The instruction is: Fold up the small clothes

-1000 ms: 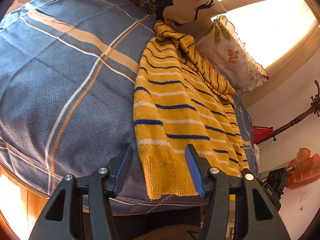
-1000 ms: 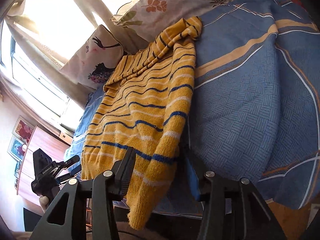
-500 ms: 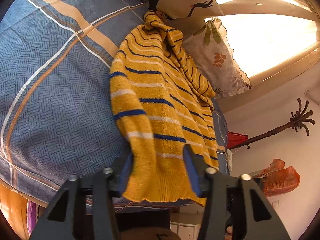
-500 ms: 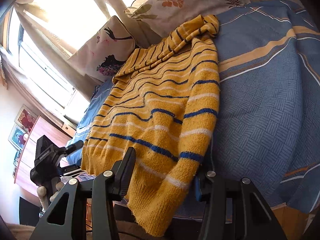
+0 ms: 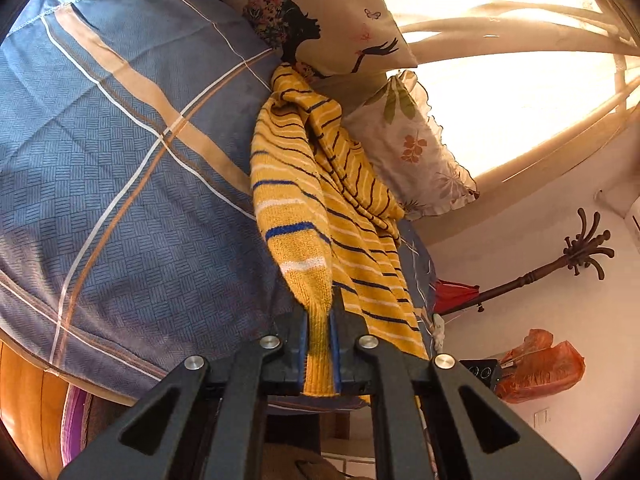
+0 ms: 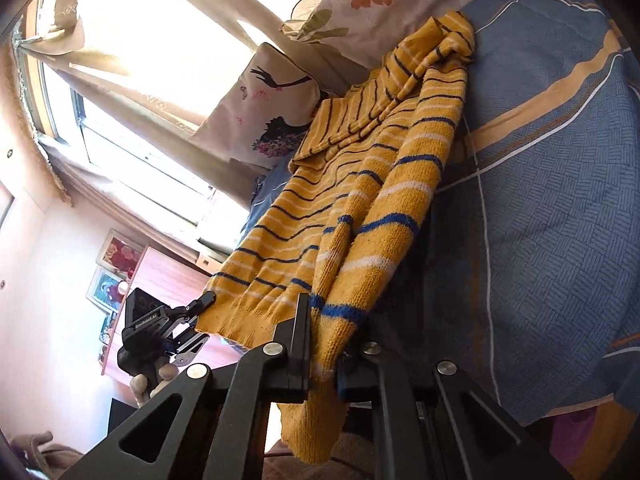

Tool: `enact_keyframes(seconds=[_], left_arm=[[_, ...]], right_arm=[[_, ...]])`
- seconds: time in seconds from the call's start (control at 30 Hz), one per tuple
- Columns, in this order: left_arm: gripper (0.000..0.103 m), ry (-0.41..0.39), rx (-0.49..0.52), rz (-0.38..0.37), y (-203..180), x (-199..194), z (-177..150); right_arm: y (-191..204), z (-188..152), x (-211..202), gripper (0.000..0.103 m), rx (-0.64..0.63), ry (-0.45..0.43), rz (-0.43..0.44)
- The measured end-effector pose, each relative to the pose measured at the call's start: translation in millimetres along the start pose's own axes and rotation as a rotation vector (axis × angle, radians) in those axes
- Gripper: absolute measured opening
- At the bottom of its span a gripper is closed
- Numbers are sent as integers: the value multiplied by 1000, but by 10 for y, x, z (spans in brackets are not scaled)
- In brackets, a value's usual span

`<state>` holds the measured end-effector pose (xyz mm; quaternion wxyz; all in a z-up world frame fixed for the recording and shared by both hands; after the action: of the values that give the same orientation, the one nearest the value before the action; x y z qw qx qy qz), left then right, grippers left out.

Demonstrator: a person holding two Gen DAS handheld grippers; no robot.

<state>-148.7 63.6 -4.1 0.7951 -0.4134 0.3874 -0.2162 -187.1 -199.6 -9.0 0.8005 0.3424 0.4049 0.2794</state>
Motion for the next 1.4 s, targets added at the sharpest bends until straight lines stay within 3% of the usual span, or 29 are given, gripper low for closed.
enact_keyframes(seconds=[0.3, 0.57, 0.73, 0.8, 0.87, 0.93, 1.1, 1.2, 1.4], left_arm=[[7, -51, 9, 45, 81, 13, 302], [7, -159, 92, 81, -136, 66, 988], [8, -134, 109, 74, -257, 326, 1246], [11, -107, 112, 84, -220, 376, 1185], [33, -78, 98, 100, -114, 395, 1071], [46, -74, 75, 143, 61, 346, 947], [53, -26, 15, 193, 401, 193, 617], [67, 4, 4, 167, 426, 169, 399], [72, 84, -43, 65, 372, 345, 40]], right_arm=[[17, 268, 116, 10, 1, 1, 5], [324, 928, 285, 10, -77, -16, 7], [471, 1354, 484, 10, -144, -9, -28], [479, 1386, 567, 10, -168, 9, -38], [445, 1397, 641, 10, -178, 24, -48], [391, 1422, 686, 10, -160, 29, -40], [331, 1517, 708, 10, -127, 10, -25], [339, 1516, 686, 10, -134, 4, -30], [384, 1432, 605, 10, -158, -9, -46]])
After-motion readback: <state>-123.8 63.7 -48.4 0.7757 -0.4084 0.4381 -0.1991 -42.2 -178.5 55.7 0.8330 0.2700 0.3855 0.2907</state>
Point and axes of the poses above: each gripper's, at about its wrist camera, not at the fingertips, and x roughly the way its jaws point, y to its left, z to its top, the point moved 10 cm from there along x, roughly the way its jaws point, and after that the axes turned 3 degrees about -z, right-handed, at the moved point
